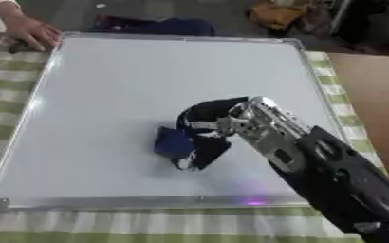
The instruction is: Wipe the whiteboard clean with a brush.
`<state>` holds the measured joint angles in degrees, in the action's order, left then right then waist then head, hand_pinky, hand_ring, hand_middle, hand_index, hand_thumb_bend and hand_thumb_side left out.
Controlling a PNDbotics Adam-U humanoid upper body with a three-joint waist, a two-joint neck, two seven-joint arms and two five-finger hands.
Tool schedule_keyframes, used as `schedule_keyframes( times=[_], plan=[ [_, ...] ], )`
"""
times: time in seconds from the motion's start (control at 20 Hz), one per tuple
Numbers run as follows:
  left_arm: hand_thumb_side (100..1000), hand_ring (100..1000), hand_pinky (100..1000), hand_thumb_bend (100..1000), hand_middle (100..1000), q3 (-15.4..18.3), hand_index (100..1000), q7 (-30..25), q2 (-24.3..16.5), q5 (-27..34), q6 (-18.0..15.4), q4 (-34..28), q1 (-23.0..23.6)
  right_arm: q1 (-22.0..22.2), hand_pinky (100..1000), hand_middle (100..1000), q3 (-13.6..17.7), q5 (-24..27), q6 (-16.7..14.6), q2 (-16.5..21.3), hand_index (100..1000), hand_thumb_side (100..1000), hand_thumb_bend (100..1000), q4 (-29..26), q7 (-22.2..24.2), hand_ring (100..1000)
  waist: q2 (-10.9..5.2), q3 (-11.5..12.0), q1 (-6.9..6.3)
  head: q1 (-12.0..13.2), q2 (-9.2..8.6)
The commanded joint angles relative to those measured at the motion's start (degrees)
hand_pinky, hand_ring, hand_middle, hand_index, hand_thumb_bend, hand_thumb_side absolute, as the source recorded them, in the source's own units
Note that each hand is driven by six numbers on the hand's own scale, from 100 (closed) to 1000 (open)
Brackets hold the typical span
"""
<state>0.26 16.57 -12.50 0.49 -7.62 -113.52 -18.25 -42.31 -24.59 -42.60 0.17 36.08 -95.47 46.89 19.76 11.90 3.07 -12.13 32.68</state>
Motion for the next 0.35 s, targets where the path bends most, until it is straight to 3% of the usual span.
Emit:
schedule_keyframes(
  times=[0.05, 0.35],
  plan=[
    [1000, 800, 644, 200, 777, 0.20, 813, -0.18, -0.20, -0.04, -0.02, -1.07, -0.41, -0.22, 687, 837, 2.36, -0.76, 0.86, 2.12, 131, 741, 189, -4.06, -2.30, 814, -1.24, -0.20, -0.35, 0.35, 0.03],
    [1000, 800, 644, 202, 776, 0.51, 812, 0.33, -0.22, -0.17, -0.10, -1.07, -0.23, 2.24, 690, 796, 7.94, -0.18, 3.70, 4.24, 116, 744, 100, -13.36, -9.33, 790, -1.52, -0.54, -0.67, 1.04, 0.48]
  ],
)
